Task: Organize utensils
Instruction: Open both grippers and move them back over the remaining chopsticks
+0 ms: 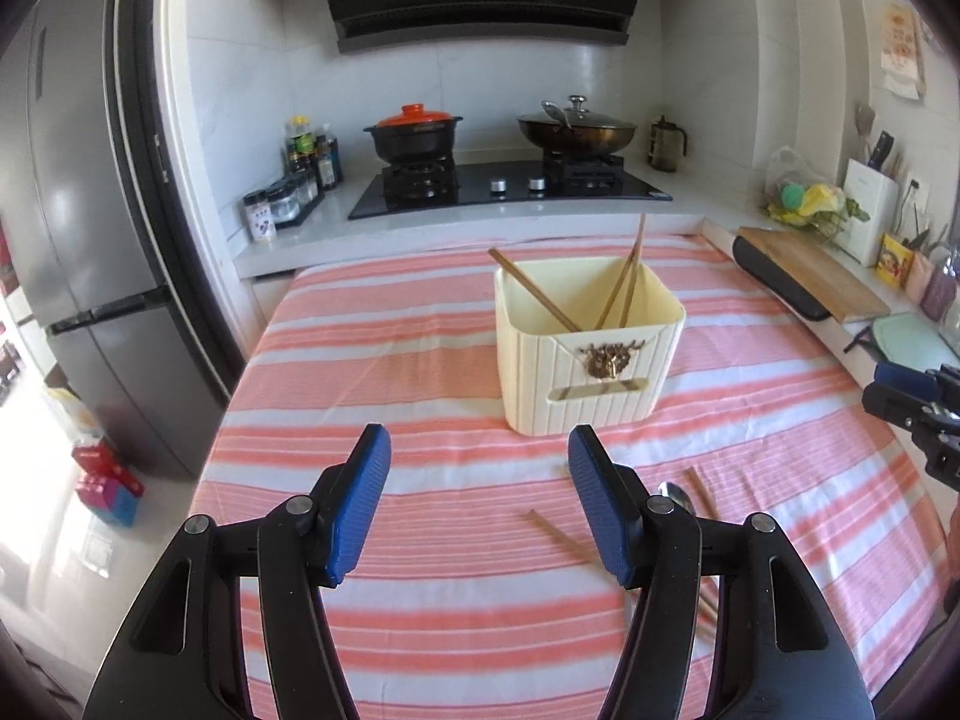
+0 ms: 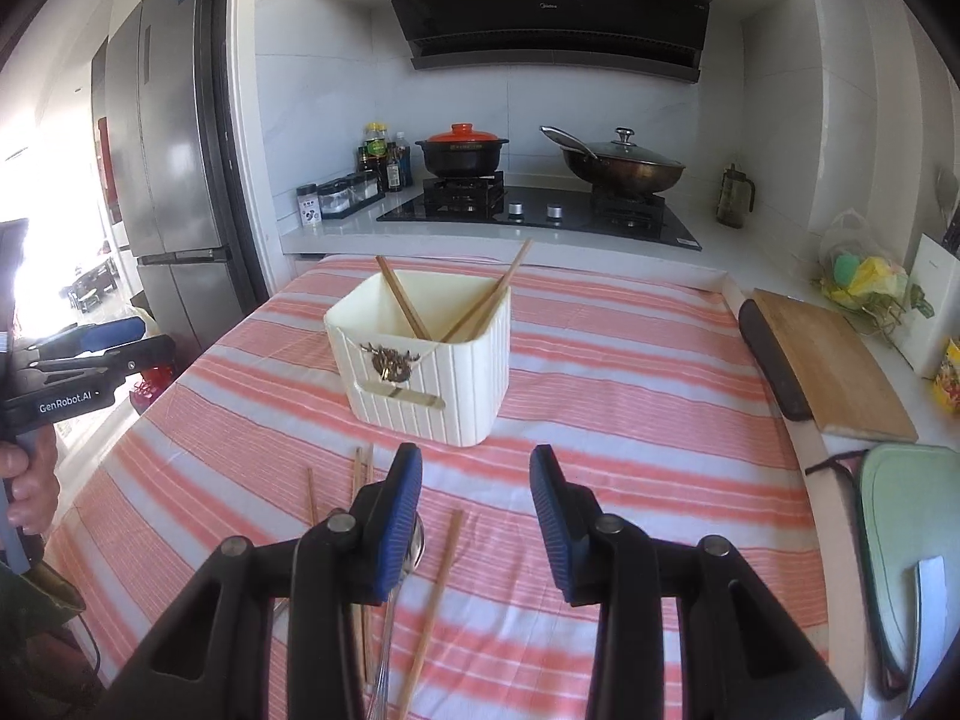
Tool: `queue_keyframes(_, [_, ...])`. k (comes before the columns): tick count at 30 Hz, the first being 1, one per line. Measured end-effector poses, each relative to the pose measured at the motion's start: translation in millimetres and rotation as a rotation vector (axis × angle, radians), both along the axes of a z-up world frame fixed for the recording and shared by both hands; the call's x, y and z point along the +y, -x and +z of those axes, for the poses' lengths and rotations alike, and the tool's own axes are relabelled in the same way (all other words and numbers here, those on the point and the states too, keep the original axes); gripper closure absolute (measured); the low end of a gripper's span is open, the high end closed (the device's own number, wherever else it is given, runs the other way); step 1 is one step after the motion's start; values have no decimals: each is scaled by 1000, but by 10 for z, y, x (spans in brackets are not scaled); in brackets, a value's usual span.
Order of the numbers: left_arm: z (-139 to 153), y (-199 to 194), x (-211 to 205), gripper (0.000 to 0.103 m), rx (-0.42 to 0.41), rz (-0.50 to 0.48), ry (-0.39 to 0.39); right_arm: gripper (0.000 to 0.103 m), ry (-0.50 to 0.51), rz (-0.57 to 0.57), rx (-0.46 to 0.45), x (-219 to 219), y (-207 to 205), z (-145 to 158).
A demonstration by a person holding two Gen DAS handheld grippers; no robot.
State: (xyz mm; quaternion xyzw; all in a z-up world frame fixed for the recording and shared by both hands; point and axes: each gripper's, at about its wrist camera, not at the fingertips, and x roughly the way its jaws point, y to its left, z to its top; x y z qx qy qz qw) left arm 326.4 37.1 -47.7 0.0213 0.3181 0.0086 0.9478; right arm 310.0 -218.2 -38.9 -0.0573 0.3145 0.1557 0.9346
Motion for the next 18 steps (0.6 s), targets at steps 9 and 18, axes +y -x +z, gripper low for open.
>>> queue_keyframes(9, [-461,418,44,35,93,-26,27,65,-42,-48,48,-179,354,-452])
queue_keyframes(18, [-1183,617,12,35,246,-33,184,65,-62,-96,205,-355,437,-1238])
